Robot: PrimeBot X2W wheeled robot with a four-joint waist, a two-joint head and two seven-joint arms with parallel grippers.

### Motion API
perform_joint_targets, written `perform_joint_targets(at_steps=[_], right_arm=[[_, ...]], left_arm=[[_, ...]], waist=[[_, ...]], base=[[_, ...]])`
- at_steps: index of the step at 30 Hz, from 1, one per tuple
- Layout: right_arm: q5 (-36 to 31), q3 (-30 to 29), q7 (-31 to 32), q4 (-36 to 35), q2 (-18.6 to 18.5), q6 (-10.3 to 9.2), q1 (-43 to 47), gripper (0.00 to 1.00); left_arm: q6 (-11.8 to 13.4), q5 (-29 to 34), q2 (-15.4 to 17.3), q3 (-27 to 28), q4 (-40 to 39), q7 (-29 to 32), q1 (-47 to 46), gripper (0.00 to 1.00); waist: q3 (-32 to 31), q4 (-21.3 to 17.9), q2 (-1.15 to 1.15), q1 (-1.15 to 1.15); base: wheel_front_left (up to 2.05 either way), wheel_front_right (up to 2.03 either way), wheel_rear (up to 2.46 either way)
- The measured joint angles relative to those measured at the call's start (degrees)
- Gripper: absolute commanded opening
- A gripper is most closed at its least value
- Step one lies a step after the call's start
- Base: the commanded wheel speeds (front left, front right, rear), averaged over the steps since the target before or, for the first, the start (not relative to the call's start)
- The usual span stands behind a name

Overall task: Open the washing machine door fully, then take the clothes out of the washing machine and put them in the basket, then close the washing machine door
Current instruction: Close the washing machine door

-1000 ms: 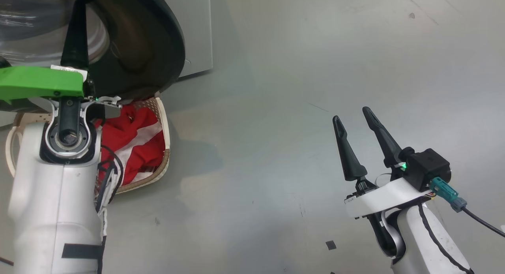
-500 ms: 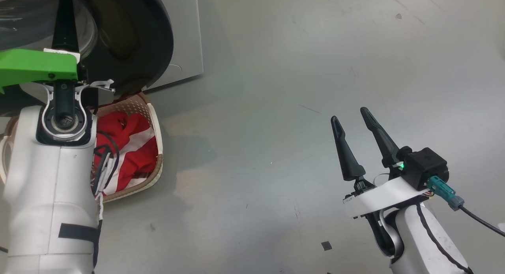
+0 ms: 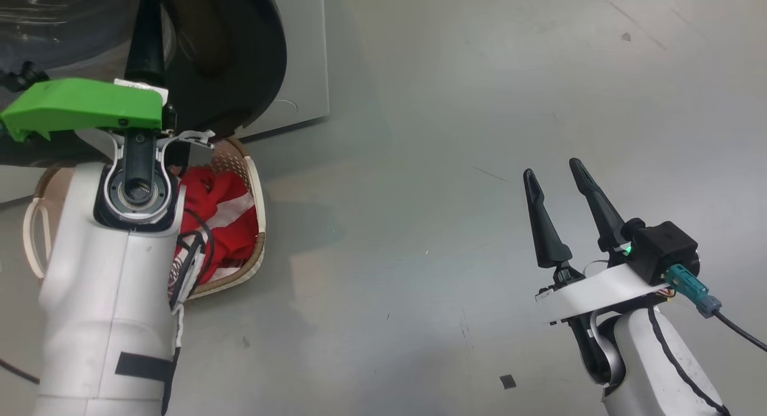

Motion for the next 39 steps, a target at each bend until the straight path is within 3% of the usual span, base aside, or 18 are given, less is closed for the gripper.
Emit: perform_joint_targets(at_steps=[28,30,34,35,36,37,39], right_arm=[[-2.7,-4.7,0.0,1.6,-0.7,-0.58,4.8,1.0],[-2.9,-4.8,0.0,1.8,-0.7,-0.58,5.4,1.0],[-3.1,-4.8,0.0,1.9,-0.7,-0.58,6.5,1.0],[-3.2,-4.8,0.0,1.9,-0.7,-0.58,6.7,1.0],[-3.3,-4.8,0.0,1.9,-0.6,-0.58,7.1,1.0],[-3.3,-4.8,0.0,2.1,-0.6,-0.58,7.3,1.0],[-3.3,-4.8,0.0,2.1,-0.6,-0.58,7.8,1.0]], left_arm=[[0.0,-5.9,0.4,-4.1,-13.6,-7.8,26.7,0.01],[0.0,-6.0,0.4,-4.3,-14.3,-8.1,28.2,0.3],[0.0,-6.1,0.4,-4.6,-15.2,-8.5,30.6,0.46],[0.0,-6.1,0.5,-4.5,-15.4,-8.6,31.2,0.59],[0.0,-6.1,0.5,-4.5,-15.6,-8.7,31.7,0.85],[0.0,-6.0,0.5,-4.5,-15.7,-9.0,32.3,1.0],[0.0,-5.2,0.5,-4.5,-15.6,-9.1,33.3,1.0]], waist=[[-6.2,9.4,0.0,0.0],[-6.9,10.0,0.0,0.0],[-8.4,11.1,0.0,0.0],[-8.8,11.4,0.0,0.0],[-9.1,11.6,0.0,0.0],[-9.5,11.8,0.0,0.0],[-10.3,12.2,0.0,0.0]], base=[[0.0,0.0,0.0],[0.0,0.0,0.0],[0.0,0.0,0.0],[0.0,0.0,0.0],[0.0,0.0,0.0],[0.0,0.0,0.0],[0.0,0.0,0.0]])
